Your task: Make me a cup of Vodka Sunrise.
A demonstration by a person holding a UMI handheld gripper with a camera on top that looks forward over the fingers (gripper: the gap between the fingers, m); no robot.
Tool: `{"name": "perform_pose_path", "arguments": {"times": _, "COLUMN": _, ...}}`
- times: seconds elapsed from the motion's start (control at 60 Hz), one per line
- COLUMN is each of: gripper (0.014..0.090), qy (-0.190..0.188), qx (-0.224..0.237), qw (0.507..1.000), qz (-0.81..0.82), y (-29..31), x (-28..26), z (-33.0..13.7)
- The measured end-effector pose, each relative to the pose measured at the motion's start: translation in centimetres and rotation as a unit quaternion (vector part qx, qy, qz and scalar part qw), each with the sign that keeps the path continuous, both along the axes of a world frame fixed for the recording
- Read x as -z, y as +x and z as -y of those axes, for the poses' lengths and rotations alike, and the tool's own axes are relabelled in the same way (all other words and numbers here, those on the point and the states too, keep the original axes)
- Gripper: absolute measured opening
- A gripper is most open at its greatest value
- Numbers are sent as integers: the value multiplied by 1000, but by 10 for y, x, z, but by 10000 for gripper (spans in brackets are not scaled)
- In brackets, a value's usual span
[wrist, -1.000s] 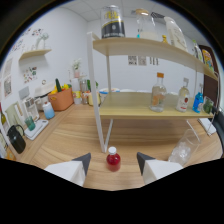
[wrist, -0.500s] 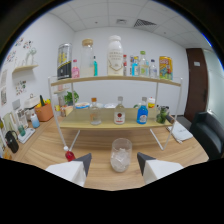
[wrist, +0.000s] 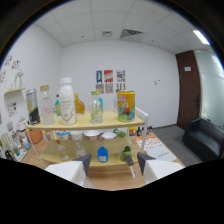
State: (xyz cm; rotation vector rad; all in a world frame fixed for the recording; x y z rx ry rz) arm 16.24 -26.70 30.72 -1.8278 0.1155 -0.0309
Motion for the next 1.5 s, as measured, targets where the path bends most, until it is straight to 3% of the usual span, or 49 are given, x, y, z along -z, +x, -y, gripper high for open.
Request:
{"name": "perform_pose_path", "arguments": {"times": 0.25, "gripper": 856, "qy": 58, "qx": 2, "qw": 998, "qz": 7, "y": 54, "x": -78, "z": -80}}
{"name": "perform_pose_path", "arguments": {"times": 0.483, "gripper": 843, "qy": 45, "qx": -19, "qw": 999, "qz": 5, "y": 57, "x": -84, "z": -143}}
{"name": "perform_pose_path", "arguments": {"times": 0.617, "gripper": 692, "qy": 43, "qx": -35, "qw": 998, "qz": 10, "y": 50, "x": -81, "z": -159}}
{"name": "perform_pose_path", "arguments": {"times": 0.7, "gripper": 538, "qy": 49, "qx": -25, "qw": 998, "qz": 14, "y": 55, "x": -83, "z": -161}}
{"name": "perform_pose_path", "arguments": {"times": 1.017, "gripper": 513, "qy": 43, "qx": -20, "qw": 999, "qz": 8, "y": 53, "x": -83, "z": -157}}
{"name": "perform_pose_path", "arguments": {"times": 1.167, "gripper": 507, "qy": 66, "qx": -6, "qw": 998, "qz": 5, "y": 54, "x": -102, "z": -137}}
{"name": "perform_pose_path", "arguments": {"times": 1.3, "gripper": 505, "qy": 86, "qx": 0, "qw": 996, "qz": 14, "y": 49, "x": -119, "z": -99}}
{"name": "perform_pose_path", "arguments": {"times": 1.5, "gripper": 506, "qy": 72, "qx": 9, "qw": 997, "qz": 16, "y": 27, "x": -85, "z": -47}}
